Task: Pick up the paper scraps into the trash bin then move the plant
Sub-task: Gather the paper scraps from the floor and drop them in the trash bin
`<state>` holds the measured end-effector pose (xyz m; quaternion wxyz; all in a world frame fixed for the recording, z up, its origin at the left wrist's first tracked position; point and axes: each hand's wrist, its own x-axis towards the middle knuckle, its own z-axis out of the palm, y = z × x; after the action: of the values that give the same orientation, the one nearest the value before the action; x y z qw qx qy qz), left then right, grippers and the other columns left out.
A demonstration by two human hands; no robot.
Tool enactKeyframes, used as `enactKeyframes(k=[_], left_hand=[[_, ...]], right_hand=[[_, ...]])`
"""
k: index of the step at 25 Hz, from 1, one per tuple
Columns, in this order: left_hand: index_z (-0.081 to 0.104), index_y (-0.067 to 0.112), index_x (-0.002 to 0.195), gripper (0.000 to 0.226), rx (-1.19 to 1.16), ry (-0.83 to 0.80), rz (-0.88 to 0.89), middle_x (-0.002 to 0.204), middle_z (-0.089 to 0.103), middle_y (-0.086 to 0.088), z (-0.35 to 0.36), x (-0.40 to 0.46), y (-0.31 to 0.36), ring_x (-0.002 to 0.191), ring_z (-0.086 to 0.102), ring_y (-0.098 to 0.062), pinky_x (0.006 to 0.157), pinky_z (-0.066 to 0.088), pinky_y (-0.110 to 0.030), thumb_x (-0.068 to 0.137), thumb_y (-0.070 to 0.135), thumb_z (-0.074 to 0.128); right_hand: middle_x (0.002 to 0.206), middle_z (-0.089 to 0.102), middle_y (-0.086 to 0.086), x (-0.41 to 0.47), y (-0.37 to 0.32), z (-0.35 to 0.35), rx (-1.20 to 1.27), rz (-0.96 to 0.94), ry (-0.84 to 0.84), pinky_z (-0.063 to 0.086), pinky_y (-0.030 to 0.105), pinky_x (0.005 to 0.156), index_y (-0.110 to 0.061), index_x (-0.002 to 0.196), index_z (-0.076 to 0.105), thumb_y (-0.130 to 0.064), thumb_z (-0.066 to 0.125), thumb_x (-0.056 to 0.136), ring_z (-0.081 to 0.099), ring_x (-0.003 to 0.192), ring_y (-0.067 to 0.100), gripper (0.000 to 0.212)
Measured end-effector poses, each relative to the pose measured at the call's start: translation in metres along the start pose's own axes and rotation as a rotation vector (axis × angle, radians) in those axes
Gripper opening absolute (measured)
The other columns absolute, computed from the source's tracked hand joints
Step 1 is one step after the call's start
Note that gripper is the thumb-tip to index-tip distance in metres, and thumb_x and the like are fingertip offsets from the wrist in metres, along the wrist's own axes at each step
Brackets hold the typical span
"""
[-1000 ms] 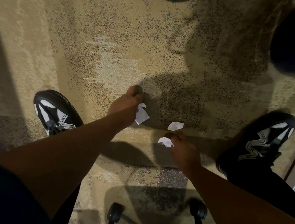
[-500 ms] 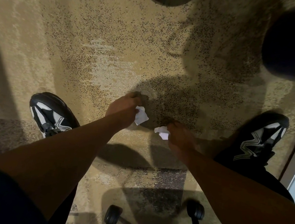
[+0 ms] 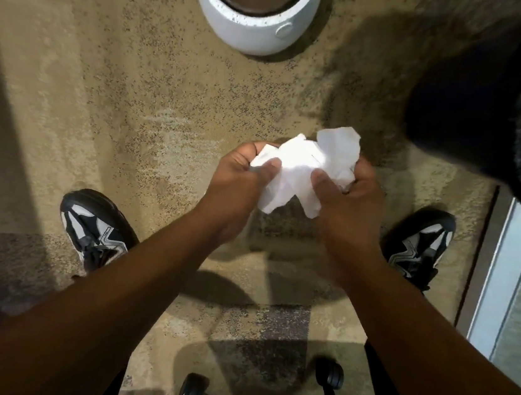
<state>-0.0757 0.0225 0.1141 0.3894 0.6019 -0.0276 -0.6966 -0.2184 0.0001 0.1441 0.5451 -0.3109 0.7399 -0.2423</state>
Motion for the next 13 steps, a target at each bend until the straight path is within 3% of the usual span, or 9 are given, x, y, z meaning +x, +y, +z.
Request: enactKeyframes(k=[3, 7, 9, 11, 13], left_hand=[[0.063, 0.009, 0.112, 0.016, -0.223, -0.096, -0.072, 0.102, 0.073, -0.013, 0.064, -0.029, 0.039, 0.088, 0.068, -0.026, 0.072, 0.056, -0.037, 0.101, 0.003, 0.052], [0.066, 0.011, 0.118, 0.021, -0.304, -0.187, -0.156, 0.107, 0.077, -0.014, 0.16, -0.058, 0.069, 0.093, 0.073, -0.028, 0.084, 0.061, -0.044, 0.101, 0.008, 0.055], [0.066, 0.01, 0.12, 0.022, -0.319, -0.175, -0.149, 0.112, 0.075, -0.015, 0.199, -0.056, 0.076, 0.098, 0.072, -0.031, 0.094, 0.058, -0.048, 0.1, 0.008, 0.056], [0.067, 0.011, 0.115, 0.018, -0.329, -0.17, -0.138, 0.109, 0.077, -0.012, 0.236, -0.047, 0.082, 0.097, 0.073, -0.026, 0.094, 0.058, -0.044, 0.101, 0.011, 0.054], [0.065, 0.01, 0.122, 0.023, -0.316, -0.159, -0.138, 0.116, 0.075, -0.012, 0.261, -0.042, 0.083, 0.106, 0.072, -0.028, 0.099, 0.055, -0.045, 0.104, 0.016, 0.051]], right_hand=[[0.103, 0.078, -0.005, -0.034, -0.066, -0.031, 0.318, 0.055, 0.08, 0.063, 0.034, 0.077, -0.025, 0.117, 0.066, -0.007, 0.064, 0.096, 0.076, 0.096, 0.014, 0.027], [0.113, 0.077, -0.005, -0.047, -0.126, -0.084, 0.595, 0.022, 0.283, 0.062, 0.041, 0.086, -0.021, 0.128, 0.062, -0.007, 0.06, 0.099, 0.075, 0.103, 0.017, 0.032], [0.112, 0.078, -0.002, -0.03, -0.141, -0.106, 0.796, 0.06, 0.333, 0.062, 0.039, 0.085, -0.021, 0.125, 0.064, -0.006, 0.06, 0.099, 0.076, 0.101, 0.019, 0.031], [0.111, 0.078, 0.0, -0.009, -0.149, -0.13, 0.929, 0.09, 0.35, 0.062, 0.036, 0.083, -0.021, 0.126, 0.063, -0.007, 0.058, 0.1, 0.076, 0.099, 0.02, 0.031], [0.116, 0.076, 0.003, 0.006, -0.15, -0.148, 1.04, 0.12, 0.348, 0.061, 0.04, 0.089, -0.02, 0.132, 0.061, -0.007, 0.055, 0.1, 0.075, 0.103, 0.023, 0.035]])
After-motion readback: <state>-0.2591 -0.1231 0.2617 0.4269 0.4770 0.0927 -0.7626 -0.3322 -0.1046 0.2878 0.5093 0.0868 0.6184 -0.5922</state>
